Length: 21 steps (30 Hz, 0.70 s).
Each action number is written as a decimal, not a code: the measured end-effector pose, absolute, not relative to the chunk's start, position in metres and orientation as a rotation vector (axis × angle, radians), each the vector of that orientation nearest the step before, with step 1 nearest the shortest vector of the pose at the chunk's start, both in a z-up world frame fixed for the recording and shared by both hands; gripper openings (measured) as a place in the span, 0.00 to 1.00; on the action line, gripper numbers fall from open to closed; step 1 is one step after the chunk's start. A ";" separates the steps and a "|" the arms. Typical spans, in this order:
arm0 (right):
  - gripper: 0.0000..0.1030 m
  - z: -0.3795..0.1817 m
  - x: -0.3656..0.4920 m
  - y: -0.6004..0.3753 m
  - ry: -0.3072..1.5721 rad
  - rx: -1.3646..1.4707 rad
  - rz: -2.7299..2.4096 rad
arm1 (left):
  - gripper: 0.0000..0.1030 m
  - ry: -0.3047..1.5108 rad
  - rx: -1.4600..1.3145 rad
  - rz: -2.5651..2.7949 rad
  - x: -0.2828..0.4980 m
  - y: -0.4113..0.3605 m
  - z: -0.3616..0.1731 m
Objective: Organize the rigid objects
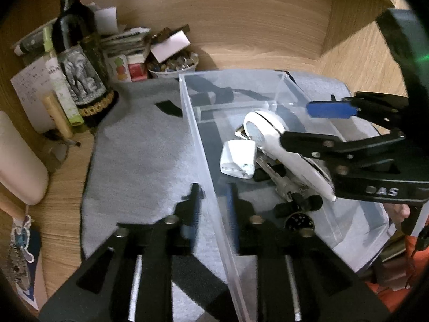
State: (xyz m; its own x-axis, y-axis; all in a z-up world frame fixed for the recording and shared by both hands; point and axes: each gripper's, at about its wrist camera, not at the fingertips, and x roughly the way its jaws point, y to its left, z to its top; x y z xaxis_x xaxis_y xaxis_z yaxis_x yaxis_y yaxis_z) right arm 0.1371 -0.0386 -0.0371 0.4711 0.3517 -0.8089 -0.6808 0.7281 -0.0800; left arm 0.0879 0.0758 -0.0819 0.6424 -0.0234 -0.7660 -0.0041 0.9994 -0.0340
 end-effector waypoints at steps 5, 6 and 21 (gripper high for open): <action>0.71 -0.014 0.124 -0.052 0.794 -0.381 0.653 | 0.58 0.820 -0.039 0.017 0.079 0.079 -0.064; 0.73 -0.008 0.120 -0.056 0.773 -0.371 0.648 | 0.63 0.809 -0.038 0.018 0.077 0.079 -0.060; 1.00 0.048 0.061 -0.130 0.525 -0.212 0.539 | 0.97 0.432 -0.044 -0.004 0.017 0.037 0.014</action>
State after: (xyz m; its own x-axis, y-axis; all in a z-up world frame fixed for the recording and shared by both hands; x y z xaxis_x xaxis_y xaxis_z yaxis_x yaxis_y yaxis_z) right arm 0.0609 -0.1305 0.0478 0.7311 0.4325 -0.5277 -0.5383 0.8409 -0.0566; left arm 0.0167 0.0374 0.0138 0.9082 -0.0132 -0.4184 -0.0054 0.9991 -0.0432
